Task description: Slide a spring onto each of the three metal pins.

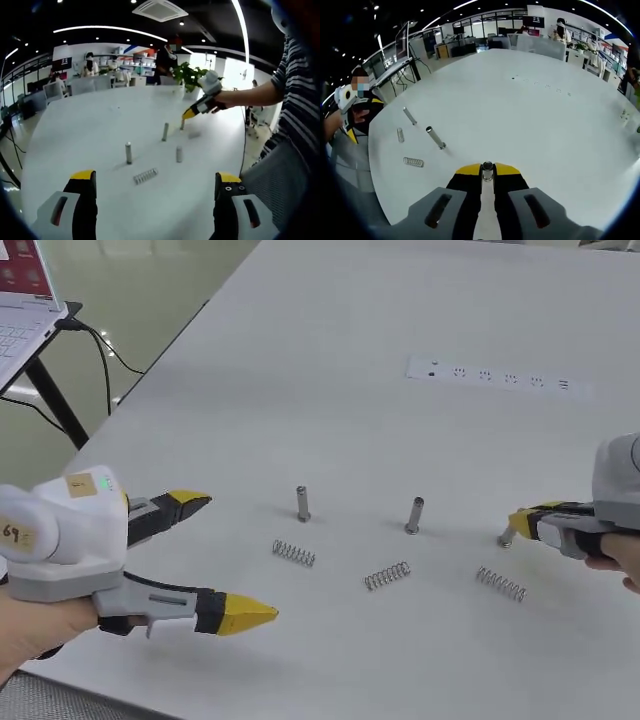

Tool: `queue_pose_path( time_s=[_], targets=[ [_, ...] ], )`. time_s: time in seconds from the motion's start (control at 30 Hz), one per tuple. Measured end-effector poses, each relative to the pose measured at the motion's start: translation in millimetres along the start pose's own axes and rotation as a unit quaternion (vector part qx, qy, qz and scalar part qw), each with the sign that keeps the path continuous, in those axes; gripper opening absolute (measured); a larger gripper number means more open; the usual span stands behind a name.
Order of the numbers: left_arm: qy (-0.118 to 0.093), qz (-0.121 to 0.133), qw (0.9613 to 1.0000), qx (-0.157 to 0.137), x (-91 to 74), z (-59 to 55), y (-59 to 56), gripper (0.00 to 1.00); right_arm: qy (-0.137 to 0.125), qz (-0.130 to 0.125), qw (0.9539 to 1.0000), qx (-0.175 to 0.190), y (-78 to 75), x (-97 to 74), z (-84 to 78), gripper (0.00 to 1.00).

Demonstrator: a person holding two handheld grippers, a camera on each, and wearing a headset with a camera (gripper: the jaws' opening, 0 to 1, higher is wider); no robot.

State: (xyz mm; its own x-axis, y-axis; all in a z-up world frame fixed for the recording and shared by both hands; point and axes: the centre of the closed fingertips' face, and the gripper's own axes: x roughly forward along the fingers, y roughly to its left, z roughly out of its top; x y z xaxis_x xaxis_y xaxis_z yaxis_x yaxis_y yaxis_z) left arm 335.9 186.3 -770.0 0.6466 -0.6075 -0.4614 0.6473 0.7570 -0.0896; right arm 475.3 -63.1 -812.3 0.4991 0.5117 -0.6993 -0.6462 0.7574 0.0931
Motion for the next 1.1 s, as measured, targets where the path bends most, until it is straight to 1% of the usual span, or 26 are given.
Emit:
queue_pose_path(
  time_s=[0.17, 0.3, 0.57, 1.1],
  targets=[
    [-0.001, 0.0, 1.0, 0.001, 0.1, 1.3, 0.5, 0.96, -0.002, 0.003, 1.0, 0.001, 1.8, 0.5, -0.6, 0.06],
    [-0.001, 0.001, 1.0, 0.001, -0.1, 1.3, 1.4, 0.96, -0.006, 0.004, 1.0, 0.001, 2.6, 1.2, 0.6, 0.11],
    [0.002, 0.0, 1.0, 0.001, -0.1, 0.2, 0.0, 0.96, -0.008, 0.002, 1.0, 0.003, 1.1, 1.2, 1.0, 0.14],
    [0.003, -0.001, 1.0, 0.0, 0.6, 0.2, 0.4, 0.96, -0.011, 0.008, 0.9999, 0.01, 5.5, 2.3, 0.3, 0.23]
  ],
)
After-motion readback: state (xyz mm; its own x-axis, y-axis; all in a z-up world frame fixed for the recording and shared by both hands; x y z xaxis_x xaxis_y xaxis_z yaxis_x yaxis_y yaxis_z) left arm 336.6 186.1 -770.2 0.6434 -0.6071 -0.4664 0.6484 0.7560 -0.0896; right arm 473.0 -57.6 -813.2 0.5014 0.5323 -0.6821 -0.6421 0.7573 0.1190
